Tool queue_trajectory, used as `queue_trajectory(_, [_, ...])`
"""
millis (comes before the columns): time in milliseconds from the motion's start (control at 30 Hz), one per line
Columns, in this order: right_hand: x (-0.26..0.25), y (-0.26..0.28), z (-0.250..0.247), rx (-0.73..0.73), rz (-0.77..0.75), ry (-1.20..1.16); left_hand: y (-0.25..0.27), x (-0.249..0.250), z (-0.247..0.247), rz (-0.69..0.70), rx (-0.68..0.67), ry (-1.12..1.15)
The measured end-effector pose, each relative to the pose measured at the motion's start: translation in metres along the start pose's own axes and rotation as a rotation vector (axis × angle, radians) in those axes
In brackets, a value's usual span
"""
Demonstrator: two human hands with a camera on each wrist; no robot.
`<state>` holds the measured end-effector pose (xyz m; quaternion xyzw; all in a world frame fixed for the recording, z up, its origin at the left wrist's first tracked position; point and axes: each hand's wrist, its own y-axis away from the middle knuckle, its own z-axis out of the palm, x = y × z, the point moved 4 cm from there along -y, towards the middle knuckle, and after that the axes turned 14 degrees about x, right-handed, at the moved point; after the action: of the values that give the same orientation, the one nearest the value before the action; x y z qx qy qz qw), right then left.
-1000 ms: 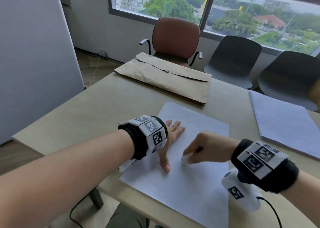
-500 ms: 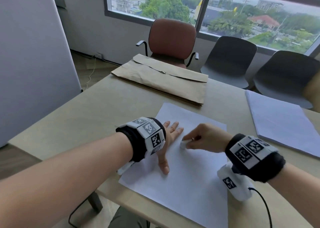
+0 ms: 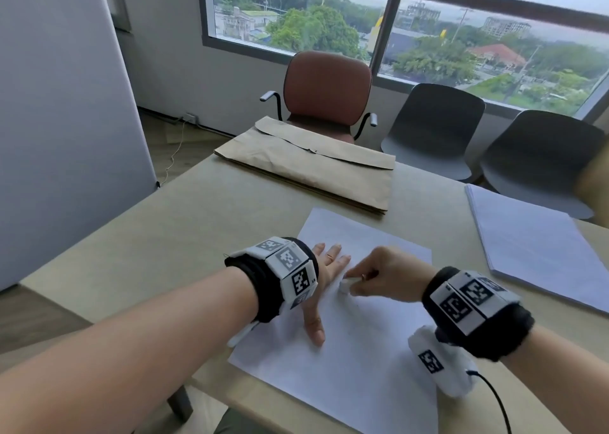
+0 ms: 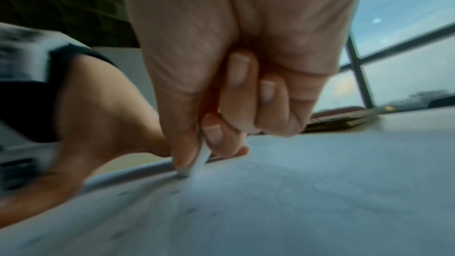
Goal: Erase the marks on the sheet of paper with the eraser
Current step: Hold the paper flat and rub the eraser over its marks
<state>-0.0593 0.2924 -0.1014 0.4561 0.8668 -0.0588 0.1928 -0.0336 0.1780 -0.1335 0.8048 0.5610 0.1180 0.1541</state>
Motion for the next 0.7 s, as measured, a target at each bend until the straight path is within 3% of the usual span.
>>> queue_trajectory(167, [0.001, 0.017, 0.003, -0.210, 0.018, 0.026, -0.002, 0.000, 0.003, 0.026, 0.000, -0.002])
queue_trajectory(300, [0.001, -0.002, -0.005, -0.022, 0.029, -0.018, -0.001, 0.002, 0.001, 0.029, 0.019, 0.003])
queue_trajectory(367, [0.002, 0.002, -0.002, -0.018, 0.021, -0.001, -0.001, 0.002, 0.001, 0.030, 0.016, 0.000])
queue_trajectory(500, [0.000, 0.024, 0.004, -0.227, -0.015, 0.081, -0.002, 0.003, 0.003, 0.044, -0.007, -0.002])
queue_trajectory(567, [-0.002, 0.025, 0.002, -0.254, -0.015, 0.088, -0.002, 0.003, 0.003, 0.043, -0.012, -0.001])
queue_trajectory(700, [-0.008, 0.005, -0.005, 0.012, -0.072, 0.155, -0.001, 0.004, 0.001, 0.047, 0.008, 0.005])
